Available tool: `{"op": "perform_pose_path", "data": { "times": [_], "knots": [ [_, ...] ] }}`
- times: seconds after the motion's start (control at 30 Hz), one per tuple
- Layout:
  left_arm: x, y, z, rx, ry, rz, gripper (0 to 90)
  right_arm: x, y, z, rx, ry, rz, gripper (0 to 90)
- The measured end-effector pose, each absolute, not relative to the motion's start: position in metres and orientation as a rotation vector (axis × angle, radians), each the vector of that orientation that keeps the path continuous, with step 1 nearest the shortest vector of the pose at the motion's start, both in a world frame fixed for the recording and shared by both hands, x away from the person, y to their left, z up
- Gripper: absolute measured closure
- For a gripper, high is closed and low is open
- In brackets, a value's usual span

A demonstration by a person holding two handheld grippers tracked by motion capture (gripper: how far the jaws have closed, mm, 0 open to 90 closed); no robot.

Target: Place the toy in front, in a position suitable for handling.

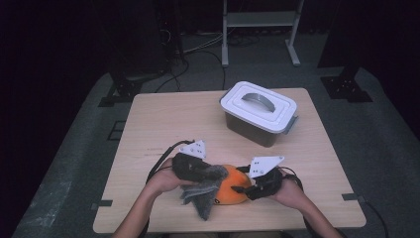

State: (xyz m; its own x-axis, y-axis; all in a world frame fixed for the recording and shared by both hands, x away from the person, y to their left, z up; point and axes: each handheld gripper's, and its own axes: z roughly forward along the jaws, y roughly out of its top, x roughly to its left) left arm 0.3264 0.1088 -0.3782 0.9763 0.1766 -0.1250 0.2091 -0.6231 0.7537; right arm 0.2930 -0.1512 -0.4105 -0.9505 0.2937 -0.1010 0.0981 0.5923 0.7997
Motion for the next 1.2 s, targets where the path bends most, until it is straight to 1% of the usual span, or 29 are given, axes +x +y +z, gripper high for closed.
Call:
{"op": "perform_pose_path", "data": {
  "times": [0.03, 0.07, 0.17, 0.23, 0.3, 0.33, 0.37, 0.4, 0.43, 0.47, 0.5, 0.57, 0.73, 0.8, 0.9, 1.07, 1.2],
  "knots": [
    [0.327, 0.111, -0.380, 2.257, 0.274, -0.049, 78.3, 0.296, -0.157, -0.411, 0.353, 2.614, 1.332, 32.4],
    [0.327, 0.114, -0.381, 2.258, 0.278, -0.056, 78.3, 0.296, -0.157, -0.411, 0.353, 2.614, 1.332, 32.4],
    [0.327, 0.124, -0.383, 2.260, 0.299, -0.063, 78.2, 0.305, -0.166, -0.413, 0.435, 2.655, 1.384, 28.3],
    [0.327, 0.125, -0.383, 2.266, 0.299, -0.063, 78.2, 0.307, -0.167, -0.414, 0.445, 2.661, 1.395, 29.1],
    [0.326, 0.126, -0.383, 2.266, 0.303, -0.052, 78.2, 0.309, -0.164, -0.416, 0.445, 2.686, 1.413, 37.6],
    [0.325, 0.125, -0.381, 2.271, 0.306, -0.039, 78.2, 0.308, -0.161, -0.416, 0.442, 2.689, 1.409, 46.6],
    [0.325, 0.125, -0.381, 2.271, 0.306, -0.039, 78.2, 0.307, -0.160, -0.415, 0.427, 2.677, 1.402, 51.5],
    [0.325, 0.124, -0.380, 2.269, 0.304, -0.035, 78.2, 0.307, -0.160, -0.415, 0.427, 2.677, 1.402, 51.5],
    [0.324, 0.123, -0.374, 2.267, 0.299, -0.027, 78.2, 0.304, -0.159, -0.412, 0.379, 2.644, 1.370, 57.8],
    [0.324, 0.123, -0.374, 2.267, 0.299, -0.027, 78.3, 0.304, -0.159, -0.412, 0.379, 2.644, 1.370, 57.8],
    [0.325, 0.121, -0.366, 2.257, 0.293, -0.020, 78.2, 0.302, -0.157, -0.410, 0.361, 2.623, 1.349, 60.0],
    [0.325, 0.118, -0.361, 2.248, 0.286, -0.019, 78.2, 0.301, -0.155, -0.409, 0.357, 2.612, 1.342, 61.1],
    [0.325, 0.101, -0.347, 2.301, 0.238, 0.015, 78.2, 0.293, -0.144, -0.404, 0.264, 2.601, 1.287, 62.7],
    [0.325, 0.098, -0.344, 2.273, 0.225, -0.009, 78.2, 0.292, -0.142, -0.406, 0.238, 2.601, 1.294, 62.6],
    [0.326, 0.090, -0.348, 2.308, 0.221, -0.029, 78.2, 0.290, -0.140, -0.405, 0.216, 2.600, 1.291, 62.6],
    [0.328, 0.091, -0.354, 2.323, 0.245, -0.044, 78.2, 0.290, -0.143, -0.409, 0.236, 2.607, 1.297, 62.8],
    [0.328, 0.102, -0.358, 2.326, 0.275, -0.049, 77.9, 0.291, -0.146, -0.411, 0.245, 2.614, 1.308, 62.9]
  ]
}}
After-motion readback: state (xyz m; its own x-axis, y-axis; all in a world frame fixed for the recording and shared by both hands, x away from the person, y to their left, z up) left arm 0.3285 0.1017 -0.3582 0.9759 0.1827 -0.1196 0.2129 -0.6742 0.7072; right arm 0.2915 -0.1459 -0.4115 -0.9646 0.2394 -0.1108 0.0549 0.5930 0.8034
